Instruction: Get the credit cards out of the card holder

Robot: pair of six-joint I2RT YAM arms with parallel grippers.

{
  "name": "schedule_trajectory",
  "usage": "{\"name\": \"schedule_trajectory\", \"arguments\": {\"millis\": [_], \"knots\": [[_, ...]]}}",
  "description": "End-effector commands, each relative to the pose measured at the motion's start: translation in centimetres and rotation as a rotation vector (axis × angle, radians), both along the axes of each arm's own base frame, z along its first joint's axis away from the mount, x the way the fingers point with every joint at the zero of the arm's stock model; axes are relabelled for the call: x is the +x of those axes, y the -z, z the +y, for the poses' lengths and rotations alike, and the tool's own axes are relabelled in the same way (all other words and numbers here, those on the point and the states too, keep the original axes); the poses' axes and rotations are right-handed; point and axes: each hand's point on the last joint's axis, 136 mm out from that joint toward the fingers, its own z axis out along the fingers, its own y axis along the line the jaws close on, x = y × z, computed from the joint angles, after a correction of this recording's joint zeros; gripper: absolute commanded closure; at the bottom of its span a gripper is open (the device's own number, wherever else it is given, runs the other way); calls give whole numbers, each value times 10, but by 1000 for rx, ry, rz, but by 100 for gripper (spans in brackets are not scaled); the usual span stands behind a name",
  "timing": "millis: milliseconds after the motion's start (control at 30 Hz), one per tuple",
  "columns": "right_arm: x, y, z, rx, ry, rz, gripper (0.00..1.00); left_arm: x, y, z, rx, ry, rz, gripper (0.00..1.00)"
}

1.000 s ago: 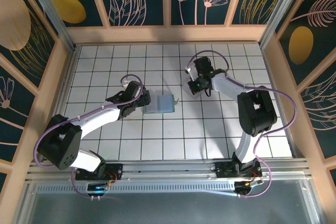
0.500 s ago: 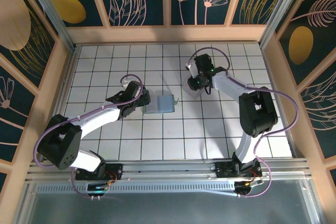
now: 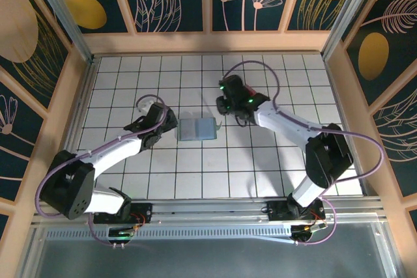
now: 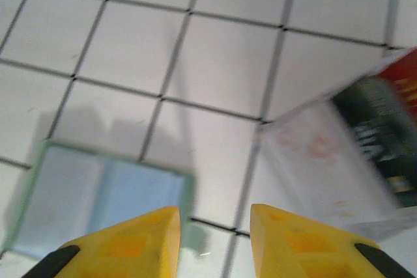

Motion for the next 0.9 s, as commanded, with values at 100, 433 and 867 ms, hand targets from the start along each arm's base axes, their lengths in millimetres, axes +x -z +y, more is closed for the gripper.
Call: {"name": "schedule_trajectory", "arguments": {"millis": [100,433,867], "knots": [[-25,38,53,-9,46,67,54,-14,7,37,-87,-157,-28,1],[-46,83,124,-112,-86,110,36,-24,3,58,-50,-231,-44,1],[-42,116,137,-166,-125,143,31,-31,-1,69,-7,-258,-56,1]]}}
